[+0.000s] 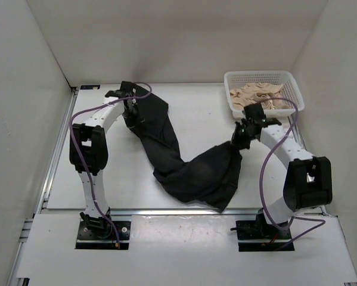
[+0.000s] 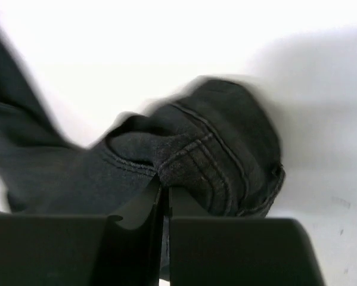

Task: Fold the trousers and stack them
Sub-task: Flatten the trousers out

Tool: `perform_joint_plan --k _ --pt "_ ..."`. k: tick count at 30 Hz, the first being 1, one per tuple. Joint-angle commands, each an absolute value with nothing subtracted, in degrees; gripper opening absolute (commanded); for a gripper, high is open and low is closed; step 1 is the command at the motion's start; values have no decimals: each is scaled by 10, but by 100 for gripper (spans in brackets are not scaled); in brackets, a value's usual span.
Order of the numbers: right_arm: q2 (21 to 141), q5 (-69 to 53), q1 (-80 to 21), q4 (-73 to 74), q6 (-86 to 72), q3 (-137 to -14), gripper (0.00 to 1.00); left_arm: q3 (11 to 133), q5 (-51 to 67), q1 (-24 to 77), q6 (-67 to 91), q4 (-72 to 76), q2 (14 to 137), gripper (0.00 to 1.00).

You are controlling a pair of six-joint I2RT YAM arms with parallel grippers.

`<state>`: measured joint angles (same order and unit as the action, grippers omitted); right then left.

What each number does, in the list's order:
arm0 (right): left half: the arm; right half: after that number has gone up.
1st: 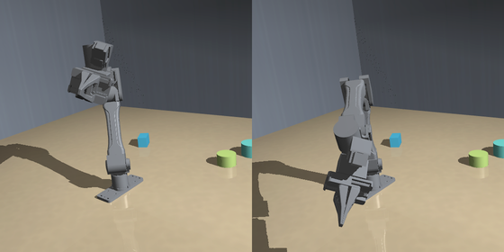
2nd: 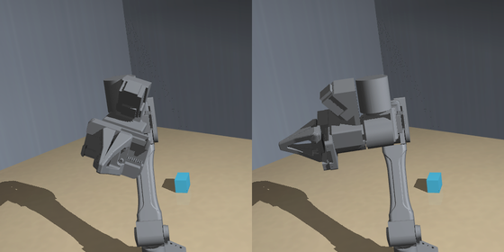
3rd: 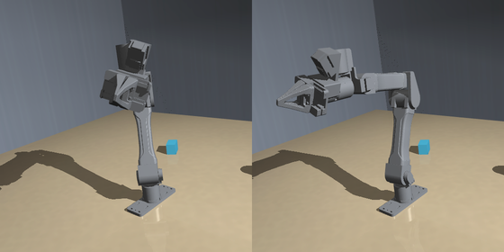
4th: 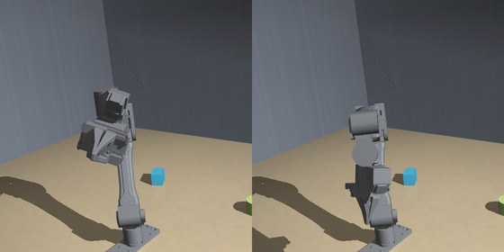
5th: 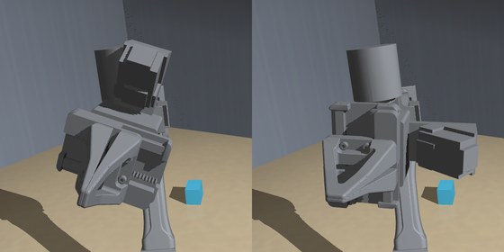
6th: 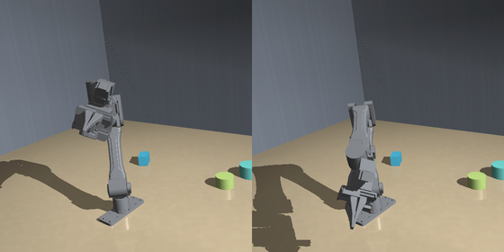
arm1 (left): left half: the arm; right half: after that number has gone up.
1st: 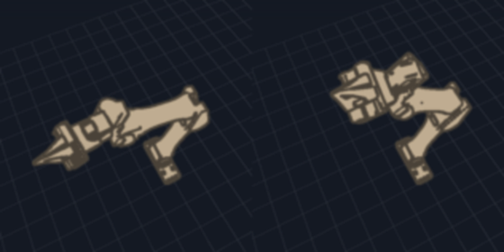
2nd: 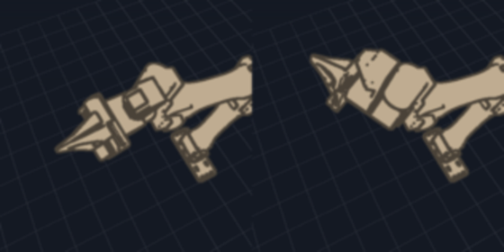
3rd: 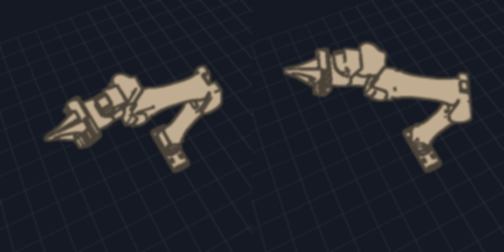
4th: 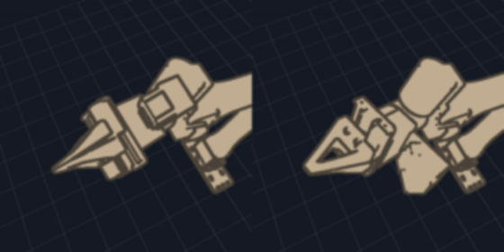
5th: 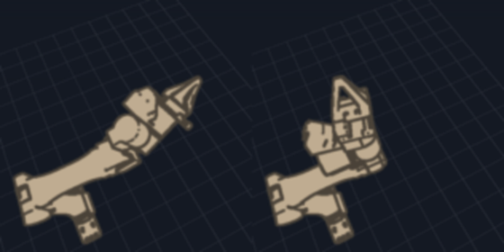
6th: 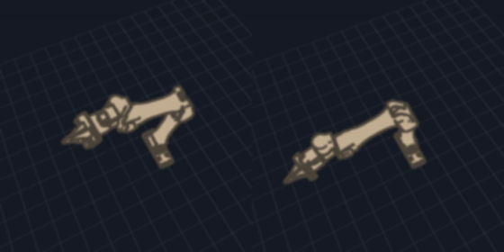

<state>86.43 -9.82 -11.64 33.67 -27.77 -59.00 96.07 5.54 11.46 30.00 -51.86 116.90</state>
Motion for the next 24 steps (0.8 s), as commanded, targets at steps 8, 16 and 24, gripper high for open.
perform_joint_plan --k 8,16,24 --pt "882 -57 -111 468 -239 -1092 0 1338 39 62 301 -639 1058 10" --pt "643 118 -111 468 -253 -873 0 1236 52 -10 320 -621 853 10" --pt "432 220 -111 532 -379 -576 89 907 68 -16 295 -597 782 89"
